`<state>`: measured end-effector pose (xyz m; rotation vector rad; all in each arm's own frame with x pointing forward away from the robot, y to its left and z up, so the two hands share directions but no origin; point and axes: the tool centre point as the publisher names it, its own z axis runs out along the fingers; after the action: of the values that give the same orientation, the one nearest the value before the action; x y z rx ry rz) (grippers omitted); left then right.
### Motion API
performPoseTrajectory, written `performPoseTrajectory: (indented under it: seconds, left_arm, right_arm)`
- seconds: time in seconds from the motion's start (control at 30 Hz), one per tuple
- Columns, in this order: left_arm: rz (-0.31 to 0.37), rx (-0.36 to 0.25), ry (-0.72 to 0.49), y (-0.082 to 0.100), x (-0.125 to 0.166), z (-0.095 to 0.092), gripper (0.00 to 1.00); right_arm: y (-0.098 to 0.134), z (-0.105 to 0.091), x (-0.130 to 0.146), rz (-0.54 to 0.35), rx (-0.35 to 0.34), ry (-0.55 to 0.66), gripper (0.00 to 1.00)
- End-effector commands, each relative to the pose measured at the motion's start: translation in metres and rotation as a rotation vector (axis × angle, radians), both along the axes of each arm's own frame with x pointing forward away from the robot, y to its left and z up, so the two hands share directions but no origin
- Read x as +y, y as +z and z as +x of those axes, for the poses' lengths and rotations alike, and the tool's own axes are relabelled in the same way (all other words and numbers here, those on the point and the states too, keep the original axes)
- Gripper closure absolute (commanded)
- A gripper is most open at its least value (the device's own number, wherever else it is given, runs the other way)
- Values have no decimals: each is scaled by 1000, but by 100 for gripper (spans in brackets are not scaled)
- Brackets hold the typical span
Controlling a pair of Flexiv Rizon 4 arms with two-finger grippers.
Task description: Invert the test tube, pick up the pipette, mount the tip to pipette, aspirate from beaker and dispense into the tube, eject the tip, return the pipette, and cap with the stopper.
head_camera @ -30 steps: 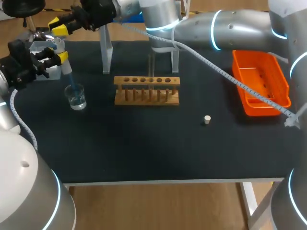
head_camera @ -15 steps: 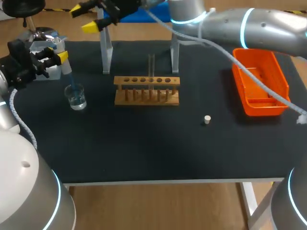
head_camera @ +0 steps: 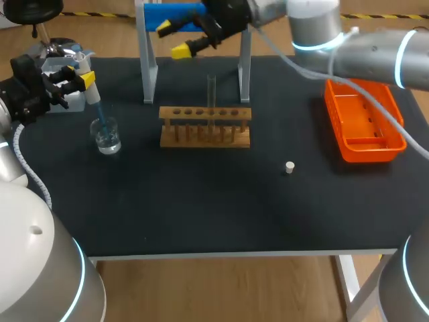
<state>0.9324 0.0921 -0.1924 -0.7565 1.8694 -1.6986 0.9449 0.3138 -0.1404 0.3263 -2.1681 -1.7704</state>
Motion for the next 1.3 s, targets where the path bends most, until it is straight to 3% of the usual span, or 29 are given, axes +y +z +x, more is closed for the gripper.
performPoseTrajectory:
  seconds: [0.03,0.47,0.6,0.7,1.03,1.3]
  left_arm:
    - [1,-1,2,0,-1,0,100]
    - [1,-1,2,0,-1,0,100]
    - [1,-1,2,0,-1,0,100]
    - [1,-1,2,0,-1,0,100]
    - [1,-1,2,0,-1,0,100]
    - [1,-1,2,0,-1,0,100]
  right_arm:
    - [-12,-17,-41,2,-19,-192,0]
    - [-35,3,-98,-5,-25,-318,0]
    - [-42,7,-108,-41,-62,-347,0]
    - [-50,10,-114,-79,-99,-372,0]
    - [-73,21,-126,-70,-114,-389,0]
    - [-93,23,-126,-124,-188,-361,0]
